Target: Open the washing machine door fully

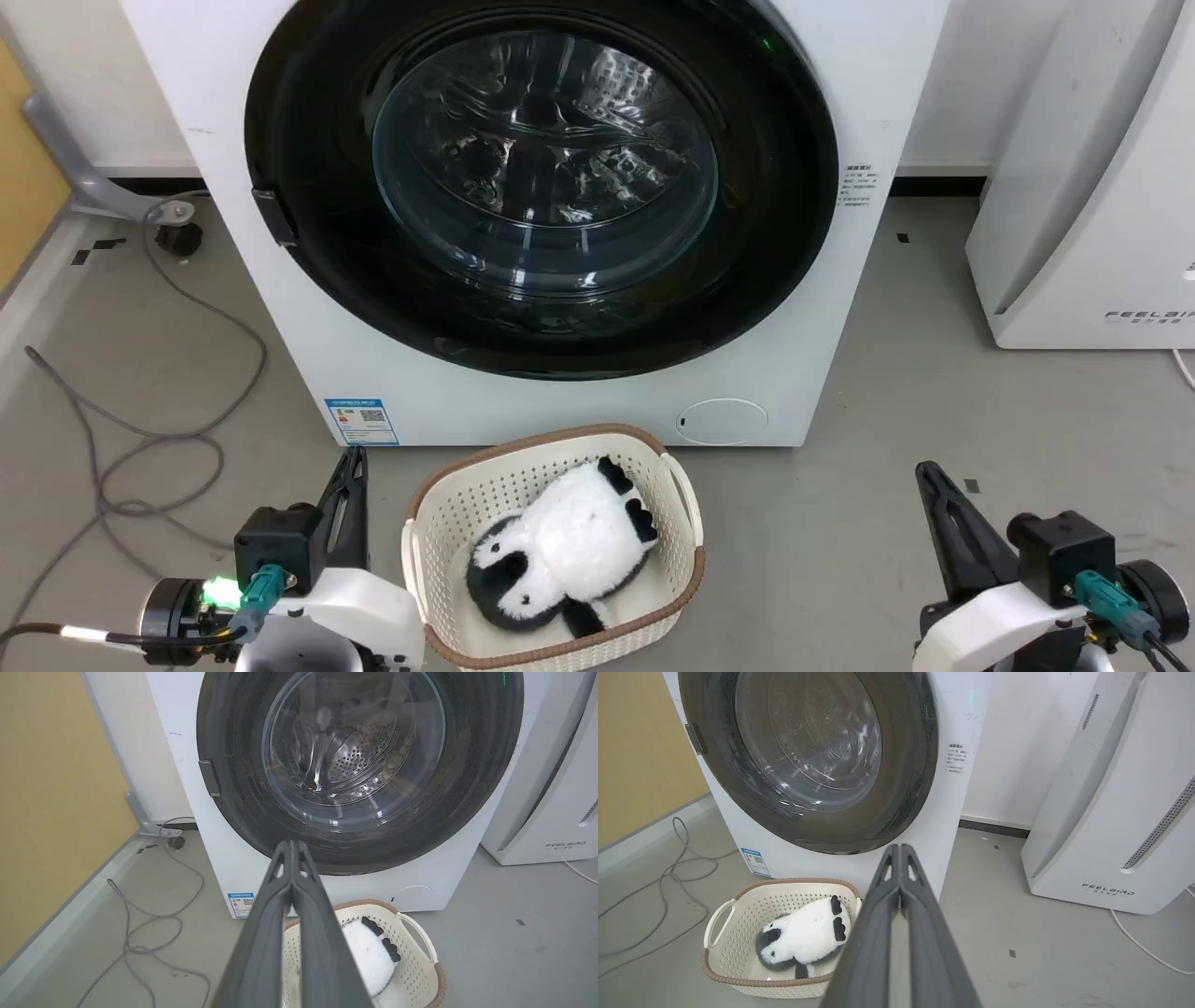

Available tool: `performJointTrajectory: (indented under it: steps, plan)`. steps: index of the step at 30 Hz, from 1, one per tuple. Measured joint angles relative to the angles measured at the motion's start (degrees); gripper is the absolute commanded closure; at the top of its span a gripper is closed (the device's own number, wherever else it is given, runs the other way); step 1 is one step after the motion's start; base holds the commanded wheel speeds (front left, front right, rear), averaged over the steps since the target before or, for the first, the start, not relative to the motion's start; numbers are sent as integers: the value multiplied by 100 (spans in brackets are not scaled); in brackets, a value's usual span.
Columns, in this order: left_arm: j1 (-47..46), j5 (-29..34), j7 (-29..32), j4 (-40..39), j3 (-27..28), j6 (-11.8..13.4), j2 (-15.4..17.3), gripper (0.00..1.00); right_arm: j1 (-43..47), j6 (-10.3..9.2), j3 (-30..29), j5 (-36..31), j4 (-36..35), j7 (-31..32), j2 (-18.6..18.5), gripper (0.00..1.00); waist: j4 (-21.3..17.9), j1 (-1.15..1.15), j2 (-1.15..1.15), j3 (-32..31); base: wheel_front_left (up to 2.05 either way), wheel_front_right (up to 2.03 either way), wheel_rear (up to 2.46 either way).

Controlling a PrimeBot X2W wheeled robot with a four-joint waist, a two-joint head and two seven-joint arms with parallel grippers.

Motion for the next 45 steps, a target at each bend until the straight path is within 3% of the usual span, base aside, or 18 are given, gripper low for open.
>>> performJointTrajectory:
  steps: [21,22,44,45]
  plan:
    - [12,0,0,0,-1,0,0,100,0,0,-1,0,0,0,0,100,0,0,0,0,0,0,0]
    - [11,-1,-1,2,2,-1,0,0,3,0,-1,2,-1,0,0,0,0,0,0,0,0,0,0]
    - [10,-62,-188,5,-80,102,-1,0,8,0,-137,423,-66,-186,0,0,12,0,0,30,0,0,0]
    - [10,-62,-208,5,-83,103,-1,0,8,0,-145,434,-70,-201,0,3,14,0,0,32,0,0,0]
